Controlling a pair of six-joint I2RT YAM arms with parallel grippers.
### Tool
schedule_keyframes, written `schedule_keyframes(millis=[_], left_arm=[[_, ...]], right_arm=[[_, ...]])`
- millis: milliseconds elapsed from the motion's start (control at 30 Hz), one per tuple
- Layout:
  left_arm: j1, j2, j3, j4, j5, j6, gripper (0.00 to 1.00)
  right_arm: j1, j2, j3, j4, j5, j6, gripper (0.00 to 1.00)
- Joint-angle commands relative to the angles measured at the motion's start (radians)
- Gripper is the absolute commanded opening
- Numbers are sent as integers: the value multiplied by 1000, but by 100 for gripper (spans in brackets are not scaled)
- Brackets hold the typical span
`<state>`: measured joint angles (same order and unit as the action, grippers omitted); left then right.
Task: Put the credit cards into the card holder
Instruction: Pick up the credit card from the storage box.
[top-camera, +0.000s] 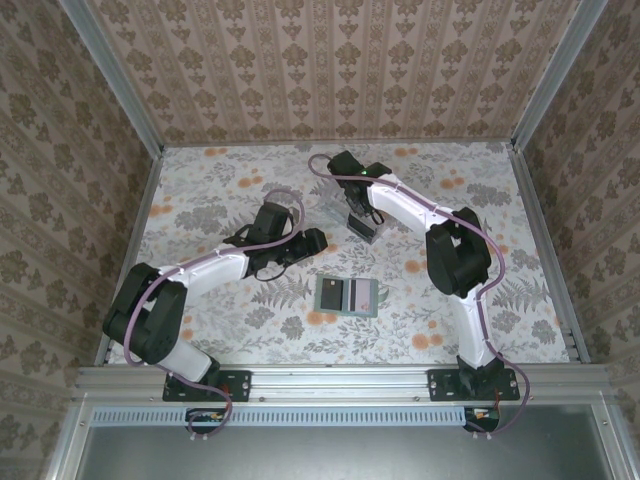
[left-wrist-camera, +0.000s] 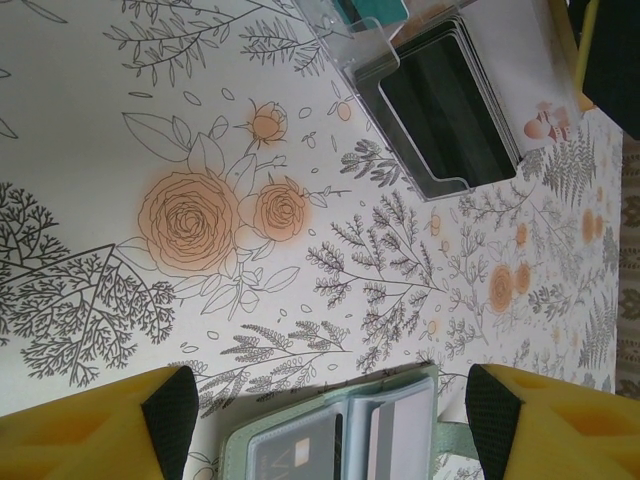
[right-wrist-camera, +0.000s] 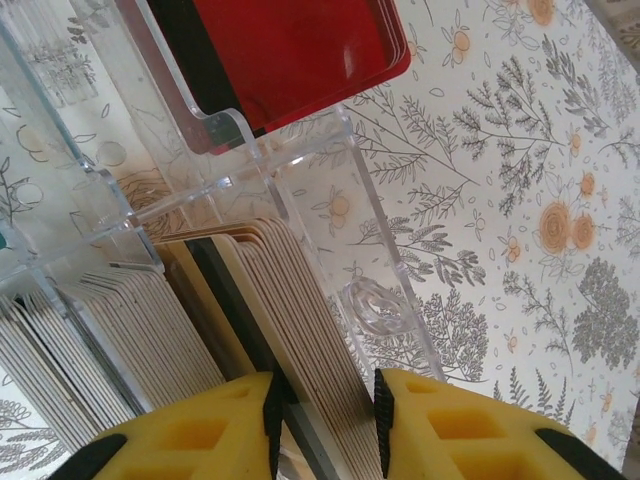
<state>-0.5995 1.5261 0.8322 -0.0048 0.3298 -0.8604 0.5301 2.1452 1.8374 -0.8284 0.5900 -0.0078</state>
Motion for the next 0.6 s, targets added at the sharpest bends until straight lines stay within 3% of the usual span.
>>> schedule_keyframes(millis=[0,133,567], left_arm=[[6,12,28,12,11,-9,74],[4,18,34,12,11,-11,74],[-2,32,40,10,14,-9,74]], right_arm=[[-8,-60,-22,25,53,-17,28],[-15,-65,-29,28,45,-17,18],[-29,-79,-34,21,5,-9,6]])
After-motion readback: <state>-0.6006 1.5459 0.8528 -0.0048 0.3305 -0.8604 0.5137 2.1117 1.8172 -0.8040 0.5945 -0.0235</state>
